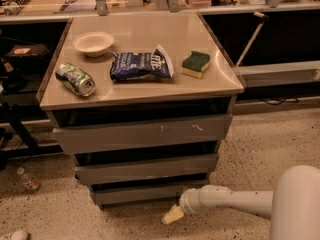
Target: Open bottom drawer
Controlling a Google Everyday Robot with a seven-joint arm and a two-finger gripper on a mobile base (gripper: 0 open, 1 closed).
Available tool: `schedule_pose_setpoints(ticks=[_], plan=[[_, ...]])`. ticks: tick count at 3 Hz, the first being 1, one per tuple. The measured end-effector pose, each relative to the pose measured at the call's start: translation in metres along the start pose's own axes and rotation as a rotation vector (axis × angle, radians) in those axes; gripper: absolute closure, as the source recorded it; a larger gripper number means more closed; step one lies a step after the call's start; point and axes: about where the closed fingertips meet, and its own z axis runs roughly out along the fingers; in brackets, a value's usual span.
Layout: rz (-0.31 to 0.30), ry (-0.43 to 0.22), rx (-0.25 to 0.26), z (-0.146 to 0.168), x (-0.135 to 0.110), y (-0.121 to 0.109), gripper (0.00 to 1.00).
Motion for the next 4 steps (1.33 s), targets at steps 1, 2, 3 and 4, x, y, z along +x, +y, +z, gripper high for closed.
schedule_pose_setpoints(ticks=[1,2,3,4], plan=[[-0.021,-0.005,-0.001,0.007,-0.008,-0.011,0.0],[-0.095,0.007,-0.008,0.043,-0.028,-0.041,0.0],[-0.102,0.008,-0.015,0.049,-0.029,-0.043,0.0],[-0.117,0.011,-0.018,0.054,-0.032,-0.046,0.0]])
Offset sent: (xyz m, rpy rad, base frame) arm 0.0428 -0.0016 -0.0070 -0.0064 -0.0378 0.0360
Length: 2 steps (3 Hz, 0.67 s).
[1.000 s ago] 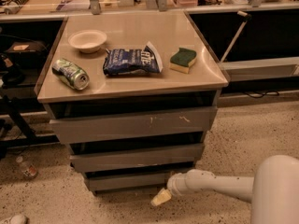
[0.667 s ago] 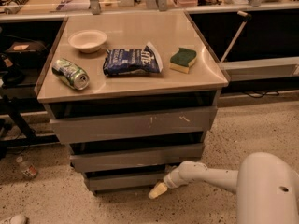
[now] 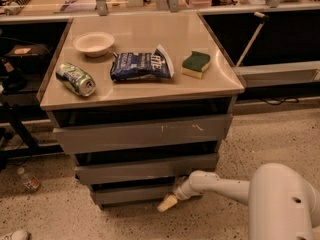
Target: Open bottom drawer
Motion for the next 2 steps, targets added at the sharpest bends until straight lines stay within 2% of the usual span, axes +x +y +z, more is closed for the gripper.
schedule_pose_setpoints(ticks=[2], plan=[[0.003,0.045,-0.028,0.022,0.015,-0.001,0.0]])
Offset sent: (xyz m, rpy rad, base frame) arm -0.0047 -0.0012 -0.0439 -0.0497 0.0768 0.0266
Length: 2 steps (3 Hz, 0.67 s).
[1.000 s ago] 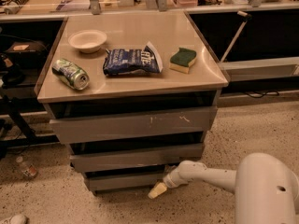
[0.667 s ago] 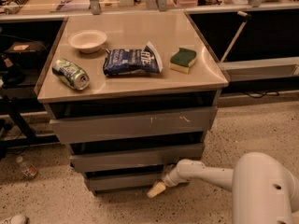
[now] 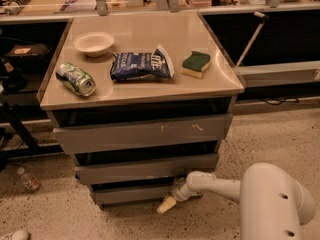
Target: Open bottom drawer
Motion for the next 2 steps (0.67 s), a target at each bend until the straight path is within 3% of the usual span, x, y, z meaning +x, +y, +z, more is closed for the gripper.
schedule_pose_setpoints(ticks=[2], plan=[[-0.005,0.051,-0.027,-0.0011,0.0097,0.0106,0.0]])
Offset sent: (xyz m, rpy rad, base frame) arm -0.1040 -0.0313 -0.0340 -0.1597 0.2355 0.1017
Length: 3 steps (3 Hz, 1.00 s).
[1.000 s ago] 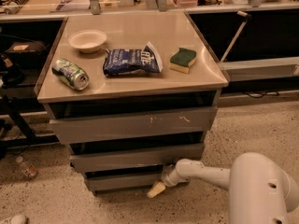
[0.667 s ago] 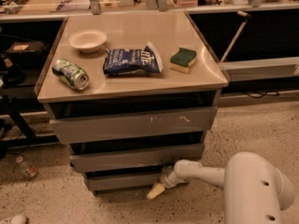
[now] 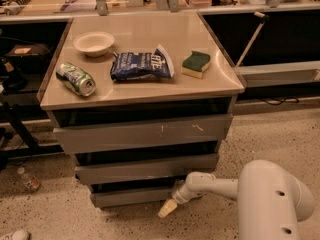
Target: Open bottom drawer
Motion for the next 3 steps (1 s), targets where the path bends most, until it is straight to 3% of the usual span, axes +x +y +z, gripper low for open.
schedule_pose_setpoints(ticks=[1,2,3], plan=[[0.008,0.061,-0.018,-0.006,0.02,0.012,0.0],[0.008,0.061,-0.018,-0.008,0.019,0.012,0.0],[0.039,0.109,-0.062,-0.012,0.047,0.039,0.0]])
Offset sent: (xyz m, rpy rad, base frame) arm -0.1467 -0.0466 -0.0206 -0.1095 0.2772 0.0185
